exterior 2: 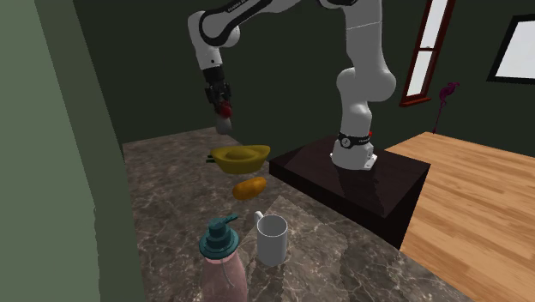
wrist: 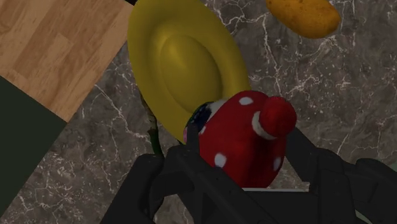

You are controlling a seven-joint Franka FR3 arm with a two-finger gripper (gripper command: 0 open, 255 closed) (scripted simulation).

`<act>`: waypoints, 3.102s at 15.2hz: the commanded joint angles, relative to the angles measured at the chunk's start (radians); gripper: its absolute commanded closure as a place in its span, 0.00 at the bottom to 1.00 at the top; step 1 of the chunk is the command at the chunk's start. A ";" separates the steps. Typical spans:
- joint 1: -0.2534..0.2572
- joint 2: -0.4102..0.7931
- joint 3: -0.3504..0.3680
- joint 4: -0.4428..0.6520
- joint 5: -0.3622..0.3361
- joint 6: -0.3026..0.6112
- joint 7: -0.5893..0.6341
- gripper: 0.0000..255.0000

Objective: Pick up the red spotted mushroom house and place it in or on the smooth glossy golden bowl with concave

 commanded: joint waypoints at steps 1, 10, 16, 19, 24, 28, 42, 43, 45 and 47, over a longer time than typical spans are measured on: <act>0.002 -0.080 -0.011 -0.091 -0.031 0.017 0.000 1.00; -0.002 -0.169 -0.023 -0.266 -0.068 0.110 -0.005 1.00; -0.005 -0.122 -0.022 -0.300 -0.046 0.186 -0.023 1.00; -0.006 -0.096 -0.021 -0.314 -0.033 0.224 -0.033 1.00; -0.009 -0.054 -0.017 -0.331 -0.011 0.278 -0.050 1.00; -0.009 -0.054 -0.017 -0.331 -0.011 0.278 -0.050 1.00; -0.008 -0.104 -0.024 -0.250 -0.040 0.152 -0.029 0.00; -0.008 -0.104 -0.024 -0.250 -0.040 0.152 -0.029 0.00; -0.008 -0.104 -0.024 -0.250 -0.040 0.152 -0.029 0.00; -0.008 -0.104 -0.024 -0.250 -0.040 0.152 -0.029 0.00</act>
